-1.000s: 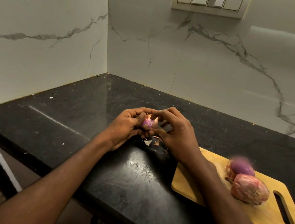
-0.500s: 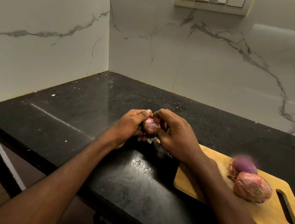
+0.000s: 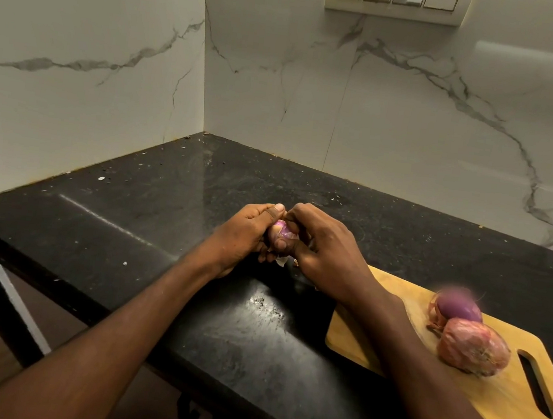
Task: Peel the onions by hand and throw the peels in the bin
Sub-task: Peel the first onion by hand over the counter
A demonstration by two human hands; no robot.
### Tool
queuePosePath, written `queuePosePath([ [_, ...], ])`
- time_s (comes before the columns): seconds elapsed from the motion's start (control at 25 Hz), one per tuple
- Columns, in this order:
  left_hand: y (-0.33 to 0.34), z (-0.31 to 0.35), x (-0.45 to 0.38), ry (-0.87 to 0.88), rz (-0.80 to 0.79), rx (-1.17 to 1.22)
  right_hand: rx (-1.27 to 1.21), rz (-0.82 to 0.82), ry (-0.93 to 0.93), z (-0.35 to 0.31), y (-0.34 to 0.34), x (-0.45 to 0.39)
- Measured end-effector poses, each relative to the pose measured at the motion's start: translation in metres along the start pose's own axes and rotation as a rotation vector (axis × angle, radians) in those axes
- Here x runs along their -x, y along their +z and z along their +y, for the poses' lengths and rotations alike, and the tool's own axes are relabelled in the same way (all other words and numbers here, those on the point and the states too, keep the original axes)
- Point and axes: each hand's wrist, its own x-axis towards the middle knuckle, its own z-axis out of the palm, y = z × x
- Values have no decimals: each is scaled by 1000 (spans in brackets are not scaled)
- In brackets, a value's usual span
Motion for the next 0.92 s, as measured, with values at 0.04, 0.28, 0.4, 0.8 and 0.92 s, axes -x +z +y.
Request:
queuePosePath([
  [0.04,0,0,0,-1,18,22,9,33,-4,1,1,0],
  [0.28,-3,-2,-2,-5,113,50,-4,102,38,3,-1,1],
  [0.4,-1,0,-1,-2,134,-33,72,185,28,1,-1,1],
  [0.8,8,-2,0,13,255,-212,114,174,58,-4,6,1],
  [0.92,6,-4,-1,39,274,-252,79,183,75,-7,9,1],
])
